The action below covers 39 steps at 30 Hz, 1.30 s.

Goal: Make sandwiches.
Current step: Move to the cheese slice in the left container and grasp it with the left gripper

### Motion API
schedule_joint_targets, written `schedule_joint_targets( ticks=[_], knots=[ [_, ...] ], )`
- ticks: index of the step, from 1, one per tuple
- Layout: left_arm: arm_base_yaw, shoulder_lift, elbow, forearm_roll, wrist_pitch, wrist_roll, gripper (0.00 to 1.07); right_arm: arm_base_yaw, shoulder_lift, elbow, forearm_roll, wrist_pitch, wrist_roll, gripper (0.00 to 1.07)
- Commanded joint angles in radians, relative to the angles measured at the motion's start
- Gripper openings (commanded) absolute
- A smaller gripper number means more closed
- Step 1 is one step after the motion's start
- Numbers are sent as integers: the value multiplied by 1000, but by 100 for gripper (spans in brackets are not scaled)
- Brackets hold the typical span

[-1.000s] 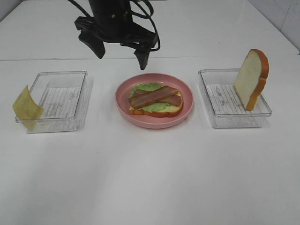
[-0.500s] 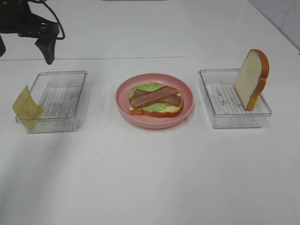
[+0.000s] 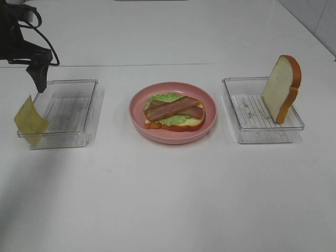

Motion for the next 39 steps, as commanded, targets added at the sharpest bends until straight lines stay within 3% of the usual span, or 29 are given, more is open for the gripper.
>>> schedule_joint_targets(
  ticks=[1,20,26,39],
  knots=[
    [1,59,8,-32,91,-7,93,-3,-34,3,-9,-10,-3,94],
    [1,134,8,-41,90,-3,91,-3,-34,3,-9,-10,-3,94],
    [1,134,8,-41,90,-8,79,-3,-34,3,-9,-10,-3,94],
    [1,134,8,-40,89,-8,77,-3,-34,3,-9,-10,-3,94]
  ],
)
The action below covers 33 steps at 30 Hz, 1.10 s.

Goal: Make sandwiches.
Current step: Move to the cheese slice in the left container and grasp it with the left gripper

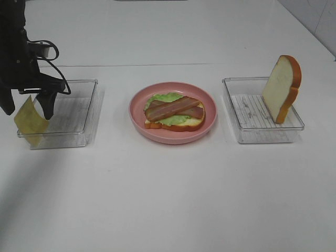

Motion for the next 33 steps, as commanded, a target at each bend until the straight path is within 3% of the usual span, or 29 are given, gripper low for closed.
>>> schedule_joint_targets(
  ticks=[1,2,7,11,21,32,33],
  knots=[
    [1,4,8,-3,87,-6,77,-3,-34,3,-9,-10,-3,94],
    [1,4,8,-3,87,-6,77,-3,-34,3,-9,-10,-3,94],
    [1,4,8,-4,103,-7,57,-3,-34,3,-9,-10,-3,94],
    [1,4,8,-10,103,-7,51,-3,-34,3,-9,-10,-3,94],
    [1,4,8,-16,103,-6,47,-3,-34,3,-9,-10,-3,94],
    [1,4,8,-6,103,-2,13,-3,-34,3,-9,-10,-3,94],
    [1,4,8,-4,103,-2,5,-3,-34,3,-9,-10,-3,94]
  ],
)
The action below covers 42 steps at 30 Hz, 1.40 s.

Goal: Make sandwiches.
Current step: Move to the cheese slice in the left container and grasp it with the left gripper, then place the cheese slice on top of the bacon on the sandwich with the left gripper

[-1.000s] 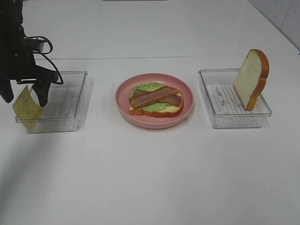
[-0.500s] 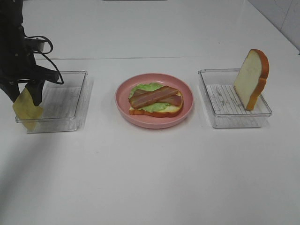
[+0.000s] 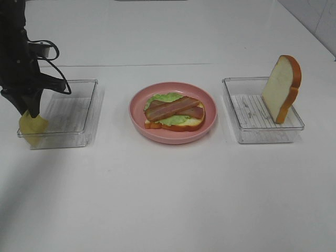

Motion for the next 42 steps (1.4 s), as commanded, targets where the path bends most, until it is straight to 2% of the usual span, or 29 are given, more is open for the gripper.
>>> schedule_joint_targets(
  ticks=[1,12,22,28,30,31,33,34,36,39,41,42],
  knots=[
    [1,4,8,4,103,-1,1,-3,-34,3,-9,-10,-3,94],
    [1,-11,8,-10,103,17,0,-3,-34,3,-9,-10,-3,94],
    [1,-163,6,-24,103,27,0,-3,-34,3,-9,-10,-3,94],
    [1,-259,6,-70,99,41,0,-3,-34,3,-9,-10,-3,94],
    [1,-300,-1,-136,99,74,0,-3,-34,3,-9,-10,-3,94],
    [1,-300,-1,-136,99,74,0,-3,-34,3,-9,-10,-3,94],
    [-4,-315,-30,-249,99,125,0,-3,-34,3,-9,-10,-3,94],
    [-4,-315,-30,-249,99,125,0,-3,-34,3,-9,-10,-3,94],
    [-28,-312,-80,-403,72,175,0,-3,-34,3,-9,-10,-3,94],
    [-39,-310,-90,-441,57,192,0,-3,-34,3,-9,-10,-2,94],
    [-94,-287,-111,-580,-12,224,0,-3,-34,3,-9,-10,-2,94],
    [-94,-287,-111,-580,-12,224,0,-3,-34,3,-9,-10,-2,94]
  ],
)
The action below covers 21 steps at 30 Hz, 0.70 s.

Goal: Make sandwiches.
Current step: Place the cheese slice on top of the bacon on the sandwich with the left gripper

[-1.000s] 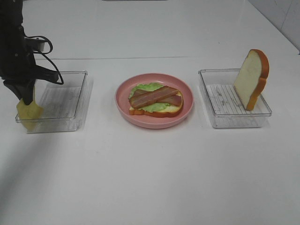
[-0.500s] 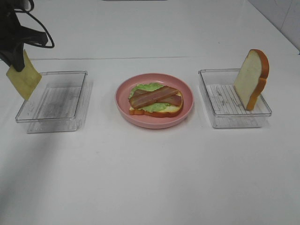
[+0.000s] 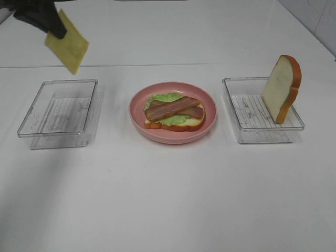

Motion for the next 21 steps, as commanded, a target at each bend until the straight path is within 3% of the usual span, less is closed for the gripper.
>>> schedule_joint_targets(
  ticks=[1,4,9,14,19,21],
  knots=[
    [-55,23,-11,-132,-37,37,0,-3,-34,3,-9,-10,-2,94],
    [-123,79,-11,-198,-106,68,0,-3,-34,3,-9,-10,-3,94],
    [-181,151,-11,-220,-195,77,0,-3,-34,3,-9,-10,-3,94],
    [-246,228,-11,-232,-285,129,0,-3,-34,3,-9,-10,-3,94],
    [-287,284,-11,-253,-384,125,0,-3,-34,3,-9,-10,-3,94],
    [-296,318,-11,-316,-422,126,0,-3,-34,3,-9,-10,-3,94]
  ],
)
